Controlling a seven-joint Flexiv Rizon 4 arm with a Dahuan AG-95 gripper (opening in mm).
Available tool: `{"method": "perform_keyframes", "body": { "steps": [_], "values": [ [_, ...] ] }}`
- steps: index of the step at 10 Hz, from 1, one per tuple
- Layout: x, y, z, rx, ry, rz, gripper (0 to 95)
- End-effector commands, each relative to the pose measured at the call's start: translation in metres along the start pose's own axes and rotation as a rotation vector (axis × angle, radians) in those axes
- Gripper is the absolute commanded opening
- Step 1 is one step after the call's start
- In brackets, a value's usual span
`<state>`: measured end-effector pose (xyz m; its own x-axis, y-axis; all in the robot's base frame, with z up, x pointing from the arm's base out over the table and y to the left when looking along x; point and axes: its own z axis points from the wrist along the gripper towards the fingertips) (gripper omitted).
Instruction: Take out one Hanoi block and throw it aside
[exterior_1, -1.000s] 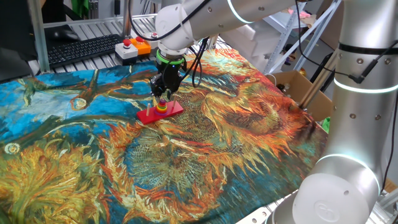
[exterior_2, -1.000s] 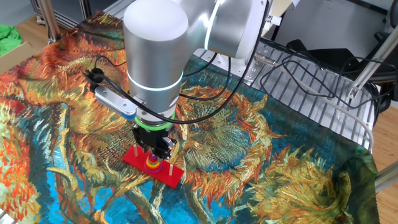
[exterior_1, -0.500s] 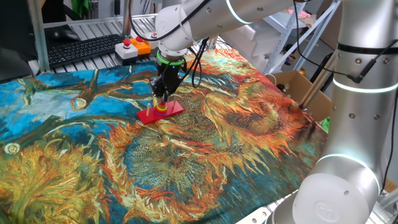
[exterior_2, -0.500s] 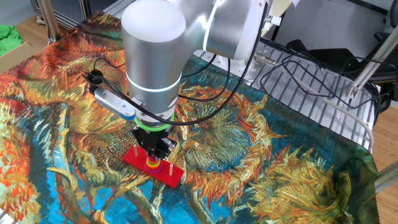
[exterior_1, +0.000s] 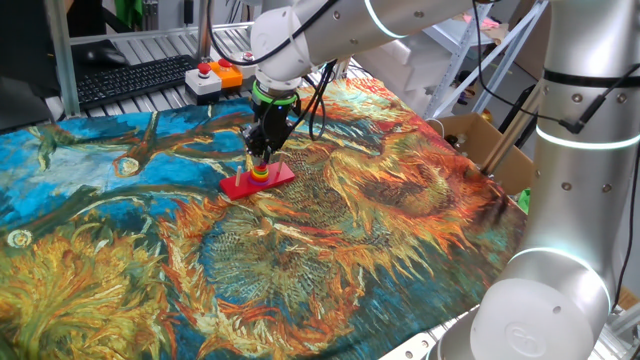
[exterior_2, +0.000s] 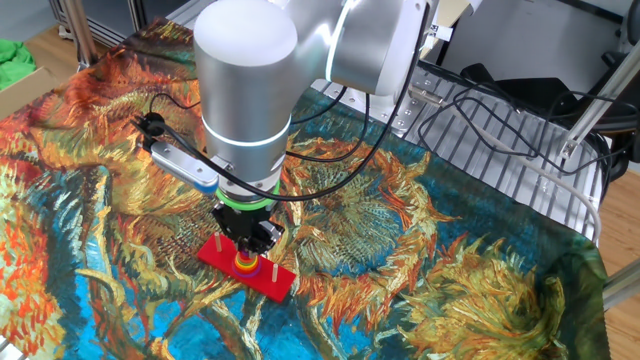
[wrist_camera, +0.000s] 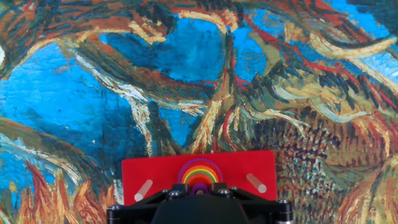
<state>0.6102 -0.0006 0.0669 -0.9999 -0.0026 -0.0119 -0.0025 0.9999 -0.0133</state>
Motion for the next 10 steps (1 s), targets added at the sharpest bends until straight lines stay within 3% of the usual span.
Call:
{"method": "perform_keyframes", "body": {
  "steps": [1,6,10],
  "values": [
    [0.0,0.0,-0.005,0.0,0.004,0.0,0.0],
    [0.002,0.002,-0.019,0.001,0.017,0.004,0.0],
    [0.021,0.012,-0.029,-0.003,0.018,0.006,0.0]
  ]
}}
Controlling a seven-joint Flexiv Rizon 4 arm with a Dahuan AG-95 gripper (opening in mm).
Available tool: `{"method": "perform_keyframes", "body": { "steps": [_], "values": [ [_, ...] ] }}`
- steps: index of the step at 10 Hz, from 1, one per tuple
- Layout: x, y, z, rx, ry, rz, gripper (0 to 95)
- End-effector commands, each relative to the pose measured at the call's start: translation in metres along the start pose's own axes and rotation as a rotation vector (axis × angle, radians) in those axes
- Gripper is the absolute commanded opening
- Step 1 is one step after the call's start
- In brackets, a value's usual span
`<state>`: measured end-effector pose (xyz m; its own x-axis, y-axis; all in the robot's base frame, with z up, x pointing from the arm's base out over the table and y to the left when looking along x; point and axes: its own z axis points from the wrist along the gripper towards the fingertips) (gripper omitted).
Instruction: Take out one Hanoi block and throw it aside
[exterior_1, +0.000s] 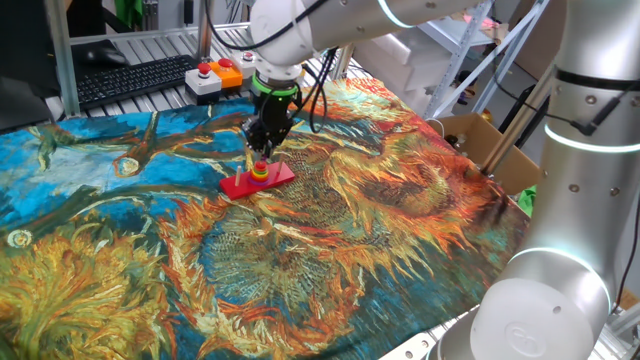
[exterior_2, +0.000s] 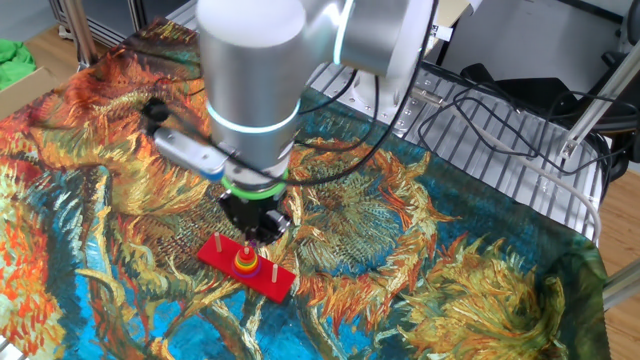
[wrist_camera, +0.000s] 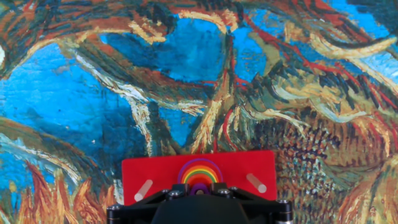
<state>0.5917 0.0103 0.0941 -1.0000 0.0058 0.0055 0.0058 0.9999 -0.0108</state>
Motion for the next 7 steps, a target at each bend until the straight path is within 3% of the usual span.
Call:
{"method": "perform_keyframes", "body": {
  "steps": [1,4,7],
  "values": [
    [0.01,0.004,-0.002,0.0,0.0,0.0,0.0],
    [0.033,0.01,0.0,0.0,0.002,-0.019,0.0],
    [0.057,0.015,0.01,0.002,-0.003,-0.049,0.0]
  ]
}}
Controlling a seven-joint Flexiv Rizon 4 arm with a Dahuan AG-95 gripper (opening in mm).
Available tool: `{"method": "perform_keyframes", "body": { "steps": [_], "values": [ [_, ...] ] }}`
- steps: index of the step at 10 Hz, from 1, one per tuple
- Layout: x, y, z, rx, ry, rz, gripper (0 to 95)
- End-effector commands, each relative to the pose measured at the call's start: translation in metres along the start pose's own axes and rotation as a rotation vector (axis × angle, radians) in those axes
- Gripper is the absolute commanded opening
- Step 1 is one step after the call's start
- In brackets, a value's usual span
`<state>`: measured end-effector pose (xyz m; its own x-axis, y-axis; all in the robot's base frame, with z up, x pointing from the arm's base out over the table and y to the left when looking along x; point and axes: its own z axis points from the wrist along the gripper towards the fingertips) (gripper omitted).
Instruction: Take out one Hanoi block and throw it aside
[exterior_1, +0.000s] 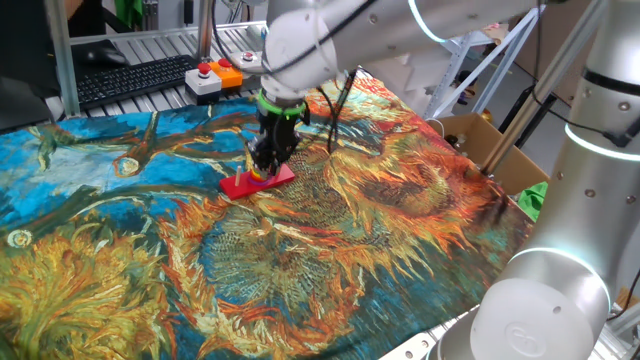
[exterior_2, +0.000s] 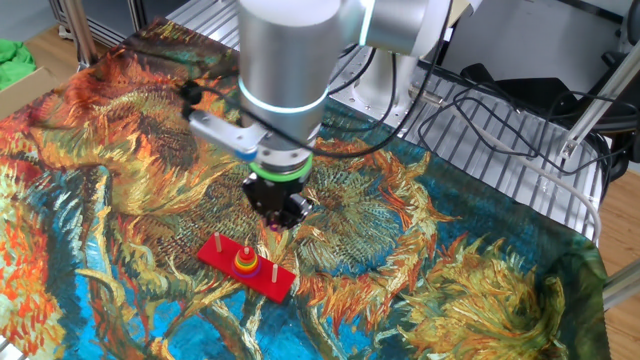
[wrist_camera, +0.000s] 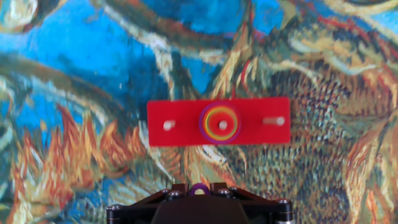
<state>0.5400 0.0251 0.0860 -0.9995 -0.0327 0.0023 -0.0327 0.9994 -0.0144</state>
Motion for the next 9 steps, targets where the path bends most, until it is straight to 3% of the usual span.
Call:
{"method": "perform_keyframes", "body": {
  "steps": [1,4,9],
  "values": [
    [0.012,0.002,0.005,-0.004,0.0,-0.039,0.0],
    [0.03,0.004,0.012,-0.008,-0.006,-0.088,0.0],
    [0.046,0.004,0.021,-0.006,-0.011,-0.112,0.0]
  ]
}}
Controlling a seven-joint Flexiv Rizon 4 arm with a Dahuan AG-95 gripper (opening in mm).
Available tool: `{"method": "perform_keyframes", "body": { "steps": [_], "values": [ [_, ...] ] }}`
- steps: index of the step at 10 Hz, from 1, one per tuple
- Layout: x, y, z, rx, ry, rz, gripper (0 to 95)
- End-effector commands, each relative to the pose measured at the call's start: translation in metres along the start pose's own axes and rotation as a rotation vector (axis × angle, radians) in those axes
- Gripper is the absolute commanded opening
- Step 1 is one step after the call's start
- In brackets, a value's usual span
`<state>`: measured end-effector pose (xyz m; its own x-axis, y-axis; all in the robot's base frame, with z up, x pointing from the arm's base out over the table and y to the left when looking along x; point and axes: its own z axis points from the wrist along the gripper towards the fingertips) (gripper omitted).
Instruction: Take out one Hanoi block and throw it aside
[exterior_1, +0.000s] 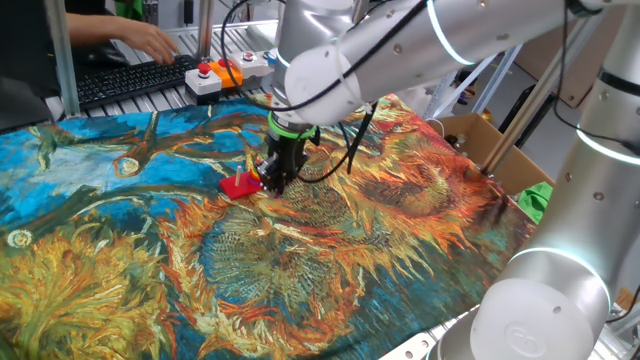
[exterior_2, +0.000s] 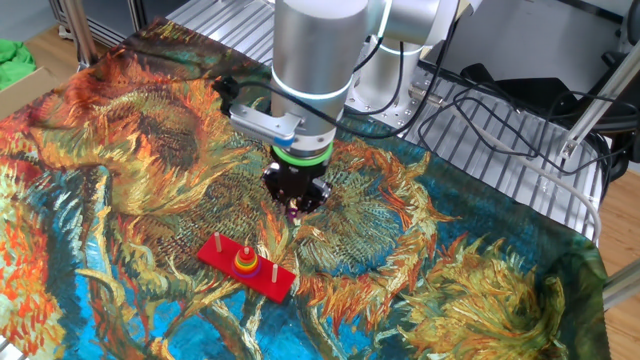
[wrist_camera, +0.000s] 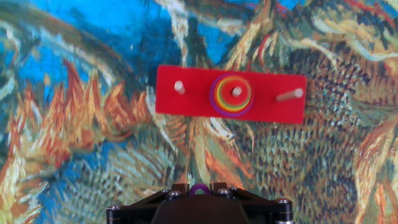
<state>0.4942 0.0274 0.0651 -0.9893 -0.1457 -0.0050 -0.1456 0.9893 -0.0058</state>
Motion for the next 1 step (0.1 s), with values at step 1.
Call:
{"method": "perform_keyframes", "body": {
  "steps": [1],
  "values": [
    [0.002,0.0002,0.0013,0.002,-0.001,0.003,0.0]
  ]
}}
